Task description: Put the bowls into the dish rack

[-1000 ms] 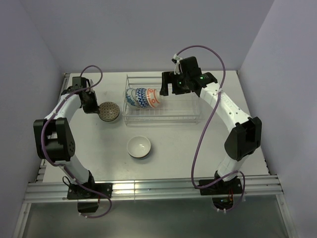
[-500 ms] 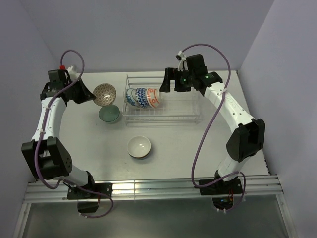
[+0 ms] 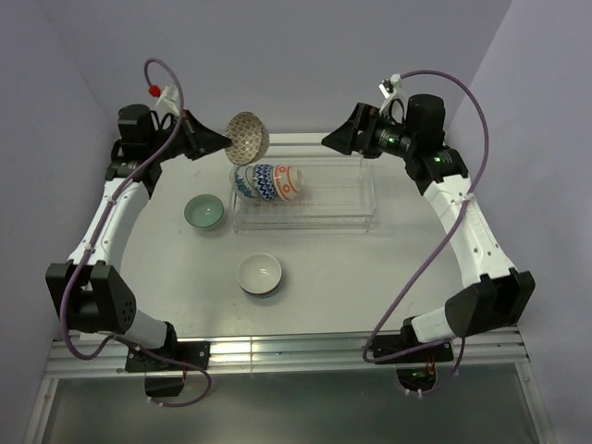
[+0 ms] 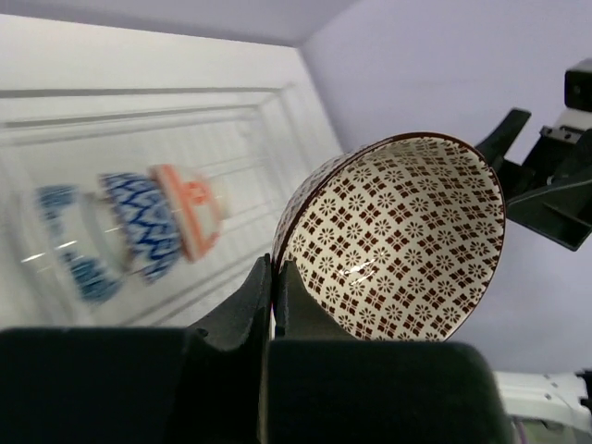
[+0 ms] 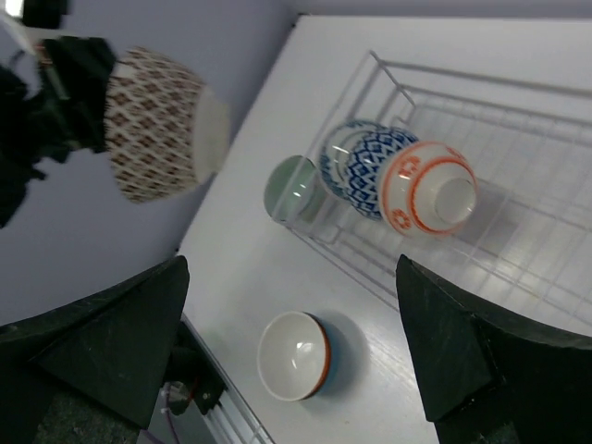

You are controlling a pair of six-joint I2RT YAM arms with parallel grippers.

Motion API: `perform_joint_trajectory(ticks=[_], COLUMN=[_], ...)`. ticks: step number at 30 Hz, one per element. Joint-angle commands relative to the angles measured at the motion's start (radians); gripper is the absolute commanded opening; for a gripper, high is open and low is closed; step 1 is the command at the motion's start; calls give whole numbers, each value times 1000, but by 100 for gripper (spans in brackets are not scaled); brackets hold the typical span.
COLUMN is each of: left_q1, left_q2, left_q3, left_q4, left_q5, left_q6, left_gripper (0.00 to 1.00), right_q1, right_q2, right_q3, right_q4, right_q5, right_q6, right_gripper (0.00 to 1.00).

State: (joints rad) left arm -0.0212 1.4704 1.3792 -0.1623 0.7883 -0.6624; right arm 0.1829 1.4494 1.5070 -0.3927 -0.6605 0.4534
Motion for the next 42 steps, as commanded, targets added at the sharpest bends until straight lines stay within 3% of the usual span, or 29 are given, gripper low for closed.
perform_joint_trajectory(ticks=[1, 8, 13, 27, 42], left_q1=[-92, -220, -264, -310, -325], left_q2=[25, 140, 188, 209, 196], left_q3=[47, 4, -5, -48, -65], left_q4=[256, 539, 604, 621, 623], left_q5=[103, 131, 127, 101, 108], left_q6=[-167, -377, -430, -436, -436], left_gripper=[0, 0, 0, 0, 0], right_q1=[0, 1, 13, 104, 155], right_q2=[-90, -178, -178, -164, -126], right_q3=[-7, -120, -171, -246, -185], right_q4=[100, 176, 201, 347, 299], right_q5=[-45, -51, -63, -94, -39], right_q6=[57, 139, 191, 288, 235], right_gripper=[100, 100, 100, 100, 100])
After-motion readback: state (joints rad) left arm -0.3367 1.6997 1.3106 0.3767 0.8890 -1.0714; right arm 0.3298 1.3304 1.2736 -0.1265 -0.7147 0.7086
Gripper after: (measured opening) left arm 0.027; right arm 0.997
